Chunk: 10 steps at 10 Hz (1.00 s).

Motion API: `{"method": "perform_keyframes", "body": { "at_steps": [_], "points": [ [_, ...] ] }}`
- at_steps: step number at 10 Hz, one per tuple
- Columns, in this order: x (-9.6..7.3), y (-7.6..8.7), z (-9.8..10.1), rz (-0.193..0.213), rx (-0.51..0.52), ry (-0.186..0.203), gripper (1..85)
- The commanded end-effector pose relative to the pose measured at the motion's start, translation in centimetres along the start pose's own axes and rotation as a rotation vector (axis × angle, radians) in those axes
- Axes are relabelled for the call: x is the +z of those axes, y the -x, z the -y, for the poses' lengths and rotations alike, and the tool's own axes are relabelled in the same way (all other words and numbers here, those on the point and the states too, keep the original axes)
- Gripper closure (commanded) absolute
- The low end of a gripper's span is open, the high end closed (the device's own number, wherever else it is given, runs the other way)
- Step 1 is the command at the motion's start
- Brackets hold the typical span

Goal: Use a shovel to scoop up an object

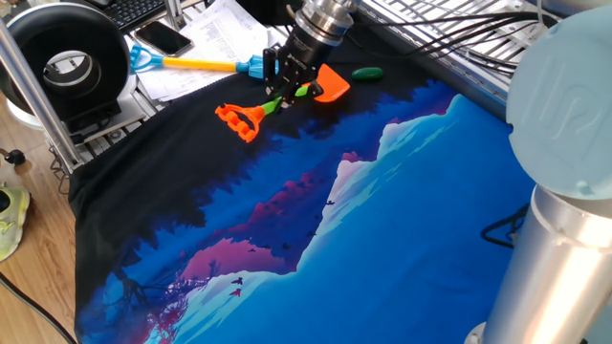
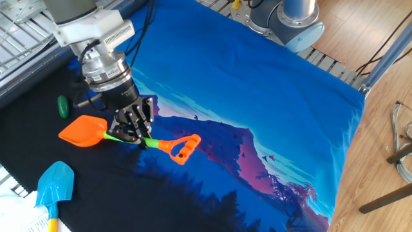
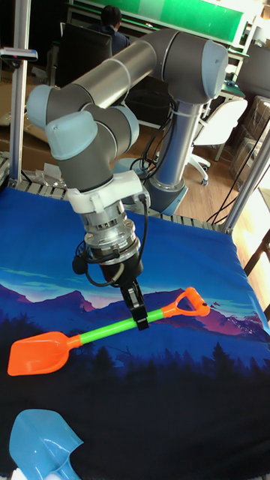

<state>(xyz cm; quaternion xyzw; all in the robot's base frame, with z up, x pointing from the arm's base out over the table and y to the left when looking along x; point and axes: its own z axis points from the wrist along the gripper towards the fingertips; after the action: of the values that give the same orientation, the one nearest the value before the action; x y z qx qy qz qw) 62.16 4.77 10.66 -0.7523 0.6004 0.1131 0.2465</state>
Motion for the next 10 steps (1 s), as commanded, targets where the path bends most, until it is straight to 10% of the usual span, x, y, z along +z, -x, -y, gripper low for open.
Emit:
{"method": "perform_keyframes", "body": {
  "at_steps": [1,10],
  "points": [
    [0.0,0.1,-0.2,0.023,0.056,0.010,84.3],
    [0.8,-1.7,-1.6,0.014,0.156,0.072,84.3]
  ]
}}
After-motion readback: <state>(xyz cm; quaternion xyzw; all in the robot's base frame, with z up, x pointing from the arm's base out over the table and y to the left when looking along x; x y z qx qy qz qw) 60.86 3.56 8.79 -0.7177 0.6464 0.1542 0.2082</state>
